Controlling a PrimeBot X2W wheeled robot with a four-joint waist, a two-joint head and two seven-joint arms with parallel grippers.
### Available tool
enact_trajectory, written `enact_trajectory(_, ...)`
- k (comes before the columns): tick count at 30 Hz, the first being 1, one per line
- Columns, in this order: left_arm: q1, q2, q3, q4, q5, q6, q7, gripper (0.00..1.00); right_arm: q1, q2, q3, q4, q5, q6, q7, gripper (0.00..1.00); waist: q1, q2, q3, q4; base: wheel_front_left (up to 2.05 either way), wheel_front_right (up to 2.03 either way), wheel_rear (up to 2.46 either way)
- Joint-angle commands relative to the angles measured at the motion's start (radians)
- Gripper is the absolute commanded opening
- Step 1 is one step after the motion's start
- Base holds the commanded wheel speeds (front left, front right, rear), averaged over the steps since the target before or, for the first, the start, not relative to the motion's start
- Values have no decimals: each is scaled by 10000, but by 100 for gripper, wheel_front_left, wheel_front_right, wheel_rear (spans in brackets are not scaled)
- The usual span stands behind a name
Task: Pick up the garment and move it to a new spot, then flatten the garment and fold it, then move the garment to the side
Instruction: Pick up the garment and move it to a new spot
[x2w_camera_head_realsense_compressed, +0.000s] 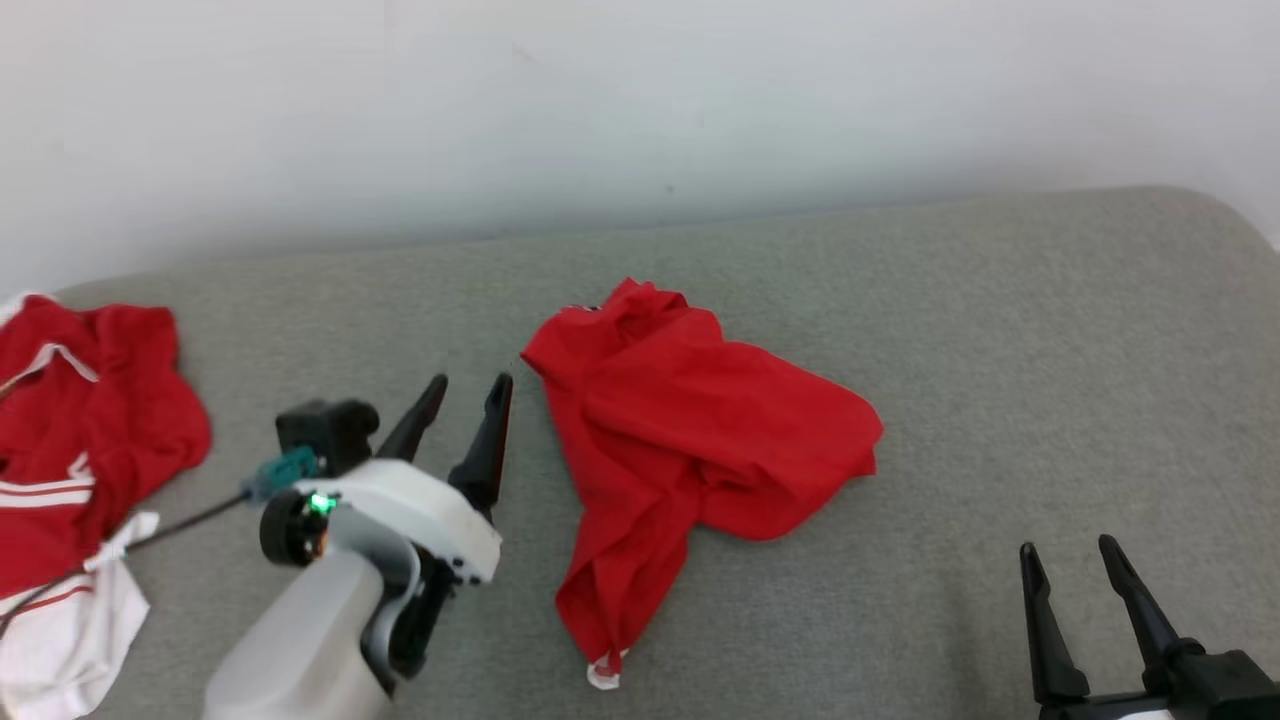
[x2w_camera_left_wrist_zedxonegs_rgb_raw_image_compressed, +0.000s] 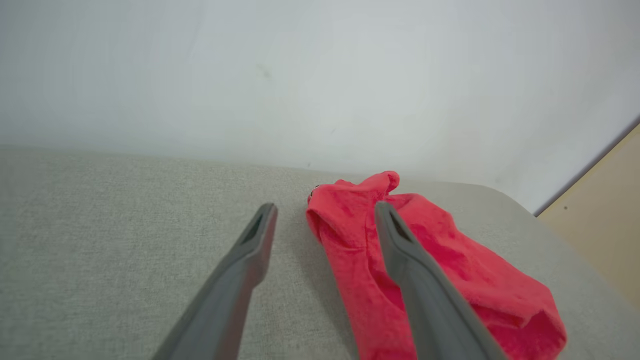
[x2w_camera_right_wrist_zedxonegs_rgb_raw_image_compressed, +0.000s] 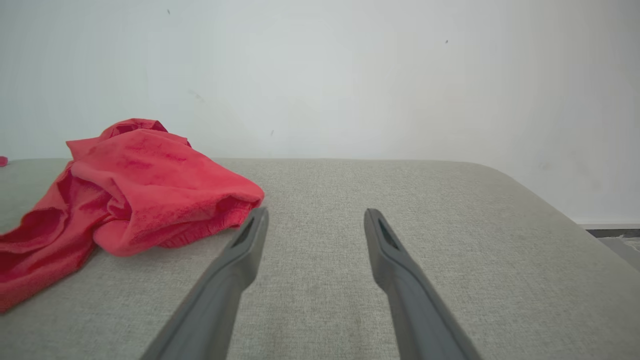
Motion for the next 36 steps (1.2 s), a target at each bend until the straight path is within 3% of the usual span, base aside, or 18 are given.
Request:
enact_trajectory(1,644,2,293,-461,362,99,-3,100,199,-16,-137,-14,-119,-21,7,100,0,0,-385,452,0,0,0)
enact_trajectory(7,2485,-150,1597,-2108,1691,578,-4,100,509,-142,-322,-76,-206,-21,9,100,0,0,-737,1042,0,0,0)
enact_trajectory(13,4171,-541,2876,-3321,3218,629,-5,100,696,-339,-454,-116,-311,-21,7,100,0,0,-988,1520,0,0,0)
enact_trajectory(23,6414,-1370,4794,-4511,5289,-72,-6,100,979,-314,-466,-8,-266,-21,7,100,0,0,-1372,1843,0,0,0)
enact_trajectory(36,7994,-2023,6170,-4961,6312,-708,-6,100,1182,-90,-577,201,-8,-21,7,100,0,0,-1681,1636,0,0,0)
